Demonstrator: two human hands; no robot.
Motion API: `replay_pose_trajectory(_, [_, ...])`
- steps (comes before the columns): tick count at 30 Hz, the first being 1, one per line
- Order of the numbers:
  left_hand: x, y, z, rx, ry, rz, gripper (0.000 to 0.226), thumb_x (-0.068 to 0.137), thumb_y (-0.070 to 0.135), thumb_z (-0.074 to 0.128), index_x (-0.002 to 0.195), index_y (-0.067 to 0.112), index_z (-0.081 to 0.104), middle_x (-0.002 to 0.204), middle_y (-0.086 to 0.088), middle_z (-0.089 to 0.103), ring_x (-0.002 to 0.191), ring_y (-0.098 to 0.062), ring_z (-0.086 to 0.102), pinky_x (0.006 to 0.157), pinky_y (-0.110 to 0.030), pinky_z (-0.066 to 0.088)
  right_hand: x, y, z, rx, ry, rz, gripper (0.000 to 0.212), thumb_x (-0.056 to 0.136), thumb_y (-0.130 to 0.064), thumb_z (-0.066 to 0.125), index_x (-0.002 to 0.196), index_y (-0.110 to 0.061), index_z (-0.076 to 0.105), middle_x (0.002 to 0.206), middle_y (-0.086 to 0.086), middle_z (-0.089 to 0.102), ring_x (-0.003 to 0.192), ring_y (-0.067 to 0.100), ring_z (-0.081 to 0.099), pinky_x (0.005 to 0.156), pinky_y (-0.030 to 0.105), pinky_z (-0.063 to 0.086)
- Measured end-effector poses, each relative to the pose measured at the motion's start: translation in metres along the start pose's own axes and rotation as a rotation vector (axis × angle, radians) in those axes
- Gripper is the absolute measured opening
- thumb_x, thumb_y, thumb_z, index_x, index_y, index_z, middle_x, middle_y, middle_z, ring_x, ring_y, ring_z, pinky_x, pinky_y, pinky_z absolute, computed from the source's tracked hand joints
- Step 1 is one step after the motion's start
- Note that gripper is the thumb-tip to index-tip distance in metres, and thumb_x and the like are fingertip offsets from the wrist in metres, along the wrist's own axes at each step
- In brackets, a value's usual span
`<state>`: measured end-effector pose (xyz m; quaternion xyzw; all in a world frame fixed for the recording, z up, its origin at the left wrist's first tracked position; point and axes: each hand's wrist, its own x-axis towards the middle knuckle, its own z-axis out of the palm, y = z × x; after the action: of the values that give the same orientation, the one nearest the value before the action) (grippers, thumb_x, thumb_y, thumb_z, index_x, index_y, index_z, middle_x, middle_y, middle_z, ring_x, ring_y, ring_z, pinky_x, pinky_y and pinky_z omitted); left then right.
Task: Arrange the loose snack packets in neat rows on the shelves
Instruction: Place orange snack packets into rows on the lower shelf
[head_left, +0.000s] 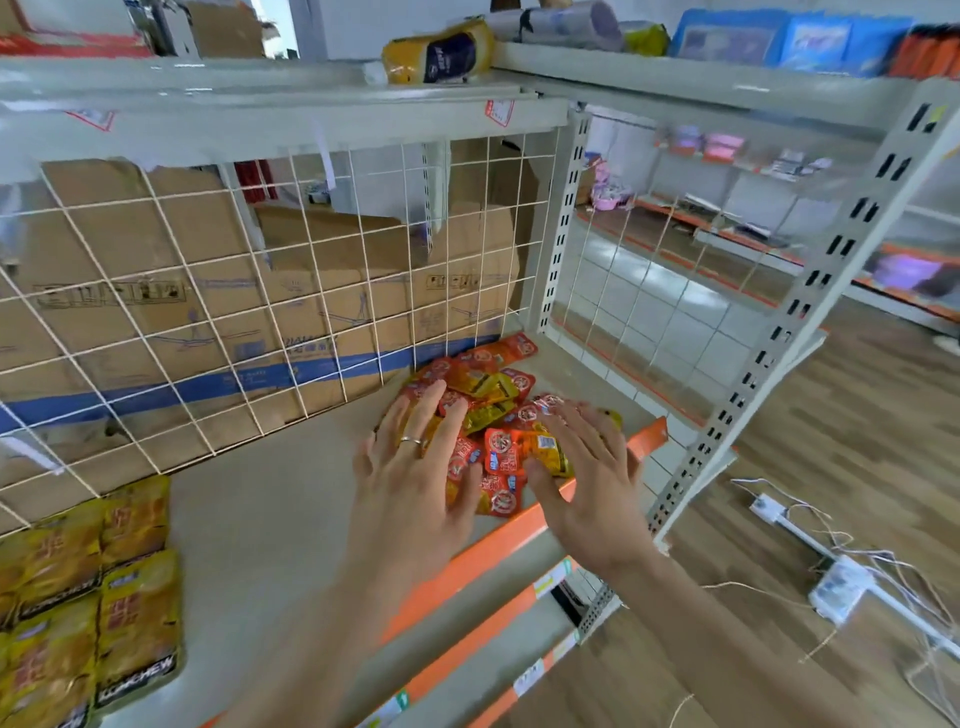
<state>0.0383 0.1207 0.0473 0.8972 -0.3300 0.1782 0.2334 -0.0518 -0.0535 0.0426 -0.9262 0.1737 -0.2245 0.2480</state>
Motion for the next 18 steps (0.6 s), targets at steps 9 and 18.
replay_pose_trajectory(9, [0.016, -0.009, 0.027, -0.027, -0.056, 0.077, 0.062, 0.09, 0.046, 0.054, 0.148, 0.026, 0.043, 0.161, 0.003, 0.033, 0.146, -0.03, 0.033, 0.104, -0.06, 0.041, 0.017, 0.001, 0.006, -0.071, 0.002, 0.042, 0.073, 0.086, -0.069, 0.026, 0.146, -0.033, 0.044, 0.156, -0.014, 0.034, 0.148, 0.012, 0.013, 0.119, 0.044, 0.01])
replay_pose_trajectory(18, [0.039, -0.012, 0.037, 0.007, -0.064, 0.039, 0.061, 0.092, 0.05, 0.049, 0.148, 0.024, 0.044, 0.165, 0.004, 0.024, 0.148, -0.031, 0.029, 0.11, -0.057, 0.035, 0.065, 0.017, 0.017, -0.082, -0.026, 0.03, 0.058, 0.092, -0.058, 0.04, 0.146, -0.036, 0.043, 0.156, -0.014, 0.034, 0.146, 0.013, 0.016, 0.116, 0.048, 0.012])
